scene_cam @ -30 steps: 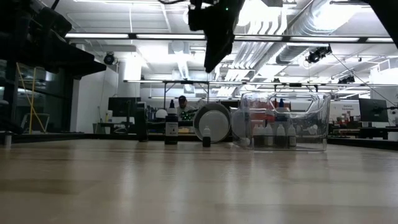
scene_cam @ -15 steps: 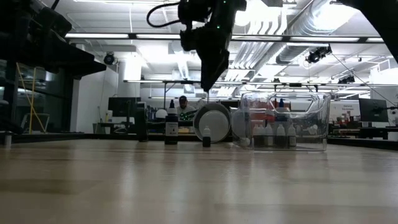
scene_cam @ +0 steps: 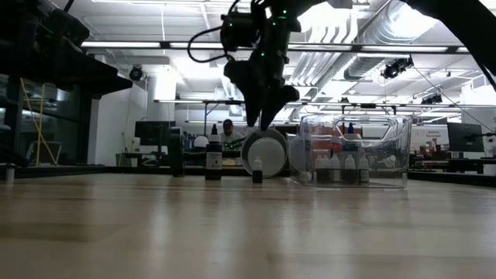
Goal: Pick & Place food coloring
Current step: Put the small dark blue food coloring bottle into the transparent bin
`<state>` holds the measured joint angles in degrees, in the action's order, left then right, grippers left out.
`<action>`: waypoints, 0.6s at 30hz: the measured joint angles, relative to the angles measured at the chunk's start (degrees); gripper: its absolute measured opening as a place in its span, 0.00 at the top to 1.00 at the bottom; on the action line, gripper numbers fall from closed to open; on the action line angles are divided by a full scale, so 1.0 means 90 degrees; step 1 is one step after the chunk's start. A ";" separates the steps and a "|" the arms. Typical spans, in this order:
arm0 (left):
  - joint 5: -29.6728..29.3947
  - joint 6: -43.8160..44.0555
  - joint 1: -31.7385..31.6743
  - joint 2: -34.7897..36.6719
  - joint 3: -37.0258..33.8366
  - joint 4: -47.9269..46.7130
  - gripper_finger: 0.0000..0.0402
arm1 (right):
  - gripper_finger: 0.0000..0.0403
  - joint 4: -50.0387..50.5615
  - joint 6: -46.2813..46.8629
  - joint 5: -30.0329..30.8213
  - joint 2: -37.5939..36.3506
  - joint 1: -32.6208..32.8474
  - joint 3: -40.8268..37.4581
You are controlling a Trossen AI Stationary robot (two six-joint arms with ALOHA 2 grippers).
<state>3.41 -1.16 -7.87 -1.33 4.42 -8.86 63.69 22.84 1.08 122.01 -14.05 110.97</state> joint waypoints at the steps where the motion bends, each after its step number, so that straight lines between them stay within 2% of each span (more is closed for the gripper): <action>1: 0.0001 0.0000 0.0001 0.0000 0.0001 0.0000 0.31 | 0.53 -0.0004 0.0110 -0.0009 0.0038 -0.0012 -0.0002; 18: -0.0001 -0.0001 0.0001 0.0001 -0.0002 -0.0001 0.31 | 0.53 -0.0065 0.0588 -0.0087 0.0700 -0.0033 -0.0021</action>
<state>3.41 -1.17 -7.86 -1.32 4.40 -8.86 63.11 28.13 0.30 128.31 -14.35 110.78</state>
